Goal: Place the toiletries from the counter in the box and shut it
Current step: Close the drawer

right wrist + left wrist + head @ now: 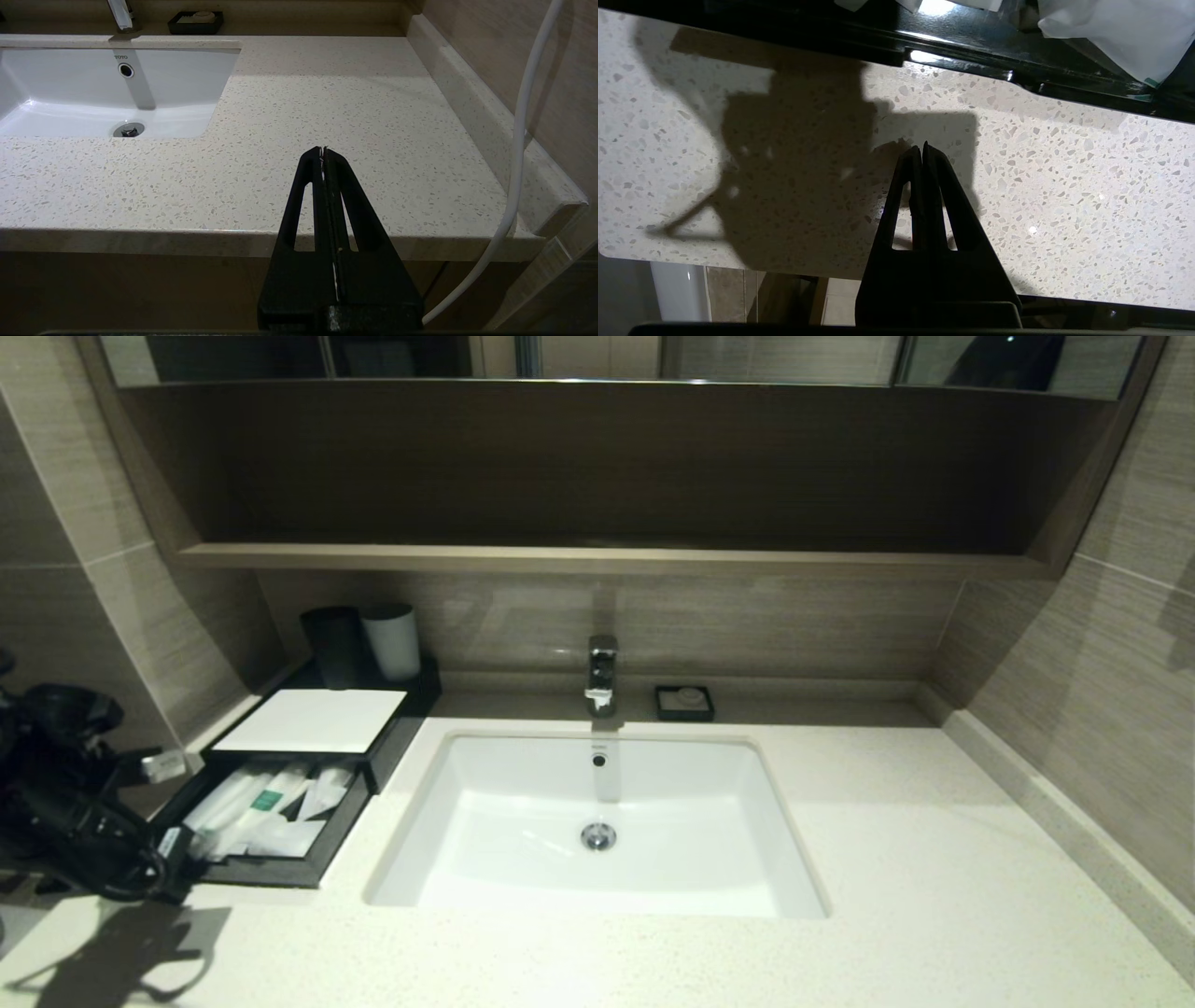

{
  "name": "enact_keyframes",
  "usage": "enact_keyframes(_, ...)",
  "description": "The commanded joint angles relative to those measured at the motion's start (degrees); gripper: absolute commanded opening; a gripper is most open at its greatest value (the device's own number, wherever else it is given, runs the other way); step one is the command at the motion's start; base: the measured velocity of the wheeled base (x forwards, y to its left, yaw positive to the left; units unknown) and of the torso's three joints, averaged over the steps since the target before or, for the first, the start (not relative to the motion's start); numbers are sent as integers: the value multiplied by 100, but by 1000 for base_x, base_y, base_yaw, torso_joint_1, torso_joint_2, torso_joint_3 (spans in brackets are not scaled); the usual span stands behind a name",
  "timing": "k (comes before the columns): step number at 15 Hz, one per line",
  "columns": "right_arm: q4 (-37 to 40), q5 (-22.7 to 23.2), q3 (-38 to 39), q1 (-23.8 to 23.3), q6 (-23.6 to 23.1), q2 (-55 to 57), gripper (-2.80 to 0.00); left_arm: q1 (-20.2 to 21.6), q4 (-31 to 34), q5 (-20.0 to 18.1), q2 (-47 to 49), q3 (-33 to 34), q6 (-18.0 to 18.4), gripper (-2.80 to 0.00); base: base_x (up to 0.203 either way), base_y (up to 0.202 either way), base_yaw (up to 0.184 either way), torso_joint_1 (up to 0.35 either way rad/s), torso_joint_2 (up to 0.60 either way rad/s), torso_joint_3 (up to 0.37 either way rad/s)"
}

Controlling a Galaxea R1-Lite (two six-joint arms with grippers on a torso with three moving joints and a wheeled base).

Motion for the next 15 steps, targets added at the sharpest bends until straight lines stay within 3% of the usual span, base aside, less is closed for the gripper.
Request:
enact_keyframes(1,-2,1,9,1,0,0,-280,-27,-40,-5,94,-29,-1,-280,0,0,0,0,0,0)
enact_keyframes(15,-2,1,9,1,0,0,-280,-302,-163,-5,541,-394,-145,-280,0,0,0,0,0,0)
